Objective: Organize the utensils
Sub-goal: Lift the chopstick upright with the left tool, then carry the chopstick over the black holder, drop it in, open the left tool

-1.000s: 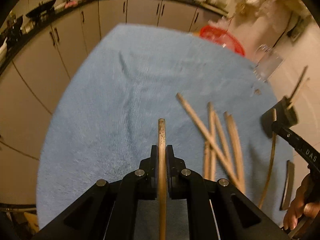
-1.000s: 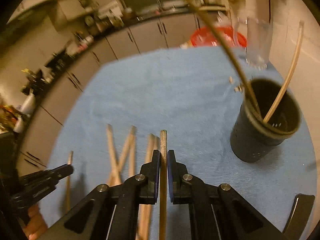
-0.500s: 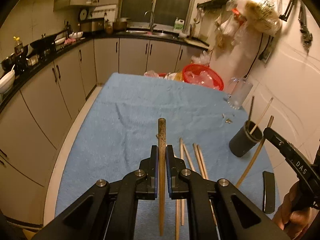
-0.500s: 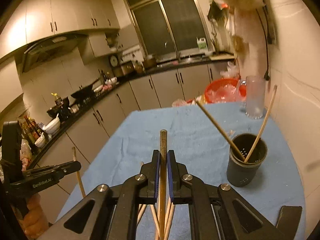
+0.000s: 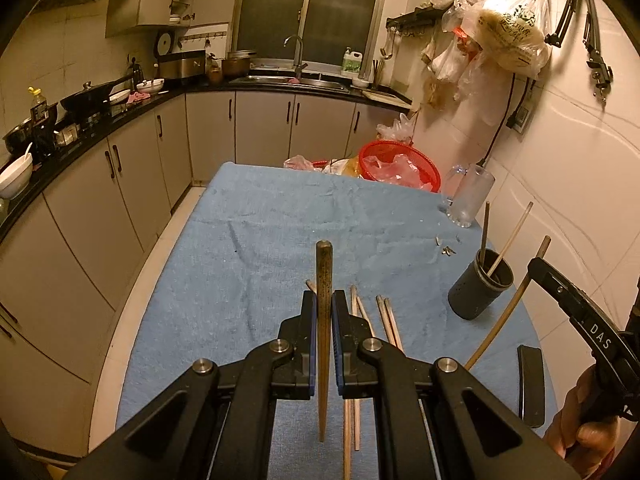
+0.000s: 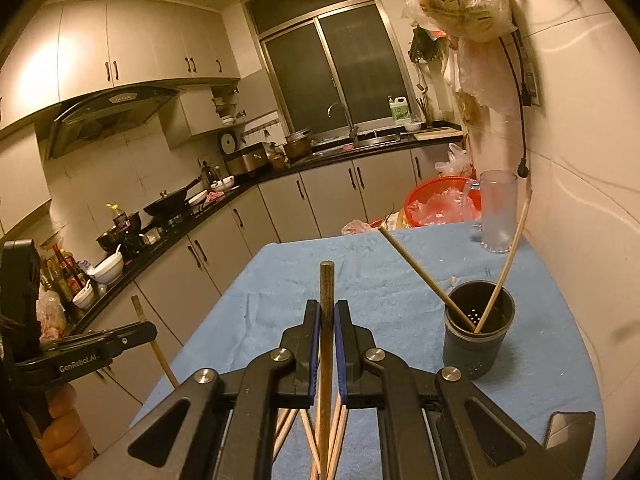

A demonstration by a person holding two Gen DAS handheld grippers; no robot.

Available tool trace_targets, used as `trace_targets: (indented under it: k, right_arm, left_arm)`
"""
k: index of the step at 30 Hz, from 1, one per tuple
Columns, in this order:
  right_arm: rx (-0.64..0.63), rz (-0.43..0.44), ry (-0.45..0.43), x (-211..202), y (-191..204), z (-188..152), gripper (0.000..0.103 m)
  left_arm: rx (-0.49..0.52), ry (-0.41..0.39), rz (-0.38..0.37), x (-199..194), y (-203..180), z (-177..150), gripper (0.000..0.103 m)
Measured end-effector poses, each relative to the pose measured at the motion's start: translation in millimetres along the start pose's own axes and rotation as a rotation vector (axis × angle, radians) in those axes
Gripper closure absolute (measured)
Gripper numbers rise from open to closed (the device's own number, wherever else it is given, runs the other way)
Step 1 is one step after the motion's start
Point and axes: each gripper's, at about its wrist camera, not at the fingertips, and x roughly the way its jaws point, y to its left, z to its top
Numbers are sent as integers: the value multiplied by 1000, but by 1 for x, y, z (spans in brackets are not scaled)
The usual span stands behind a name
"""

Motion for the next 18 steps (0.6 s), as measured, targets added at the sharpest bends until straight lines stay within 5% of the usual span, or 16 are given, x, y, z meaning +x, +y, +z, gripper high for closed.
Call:
trace_targets:
  k: [18]
  right_arm:
    - [26, -8, -39, -15, -9, 8, 95]
  left_arm:
    - [23, -14, -8, -11, -8, 1, 95]
